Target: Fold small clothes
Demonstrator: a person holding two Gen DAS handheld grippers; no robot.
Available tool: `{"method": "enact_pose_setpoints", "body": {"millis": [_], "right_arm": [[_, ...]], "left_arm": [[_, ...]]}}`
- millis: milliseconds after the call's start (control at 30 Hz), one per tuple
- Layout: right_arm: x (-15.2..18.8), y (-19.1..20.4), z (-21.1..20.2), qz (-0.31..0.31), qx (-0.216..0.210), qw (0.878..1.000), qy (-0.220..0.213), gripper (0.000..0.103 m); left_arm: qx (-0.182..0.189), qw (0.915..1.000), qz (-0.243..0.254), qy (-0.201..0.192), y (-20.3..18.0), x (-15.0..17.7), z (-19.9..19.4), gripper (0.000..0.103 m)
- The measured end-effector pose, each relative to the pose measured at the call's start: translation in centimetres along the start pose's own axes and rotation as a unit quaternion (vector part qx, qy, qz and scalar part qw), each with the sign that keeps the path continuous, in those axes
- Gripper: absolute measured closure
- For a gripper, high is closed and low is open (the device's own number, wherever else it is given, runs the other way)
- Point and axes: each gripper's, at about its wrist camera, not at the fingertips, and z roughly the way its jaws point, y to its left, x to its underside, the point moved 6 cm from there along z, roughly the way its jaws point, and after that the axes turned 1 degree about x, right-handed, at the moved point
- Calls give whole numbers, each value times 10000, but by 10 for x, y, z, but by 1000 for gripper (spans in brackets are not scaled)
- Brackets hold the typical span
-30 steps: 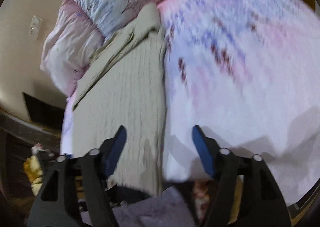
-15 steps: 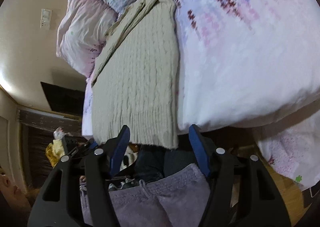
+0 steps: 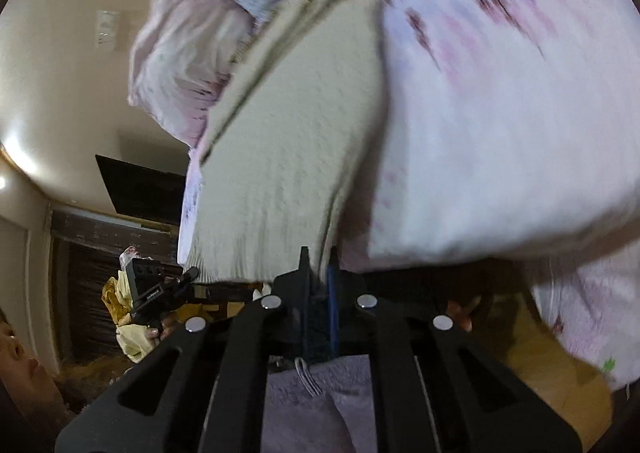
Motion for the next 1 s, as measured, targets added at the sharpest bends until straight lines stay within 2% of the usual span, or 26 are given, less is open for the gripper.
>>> {"method": "enact_pose_setpoints", "body": {"millis": [167,233,367,533,733,800,1000], "right_arm": [[-34,34,-16,-725,62,9927,-963,96],[-56,53,-24,-1008,95,9838,-1481,96],[-97,78,-35,-1486,408,9611,-2293,96],[-149,108,-29,-2016,953,9227,-3146,96],[-193,128,0,-2469,1644,8870,-3539,96],[-204,131,8,-2521,1801,8790,-3625,96],[-249,135,23,-2306,1872,8700,-3935,96]], "left_arm": [[-50,9989,309,-345,-14,-29,-10,97],[-147,9968,489,-617,-19,-47,-17,97],[-307,9901,619,-1222,-25,-101,-25,97],[-421,9816,500,-1797,-32,-176,-22,97],[-620,9768,557,-1974,-40,-232,-4,97],[-632,9764,550,-1992,-41,-245,2,97],[-674,9727,493,-2164,-42,-295,16,97]]}}
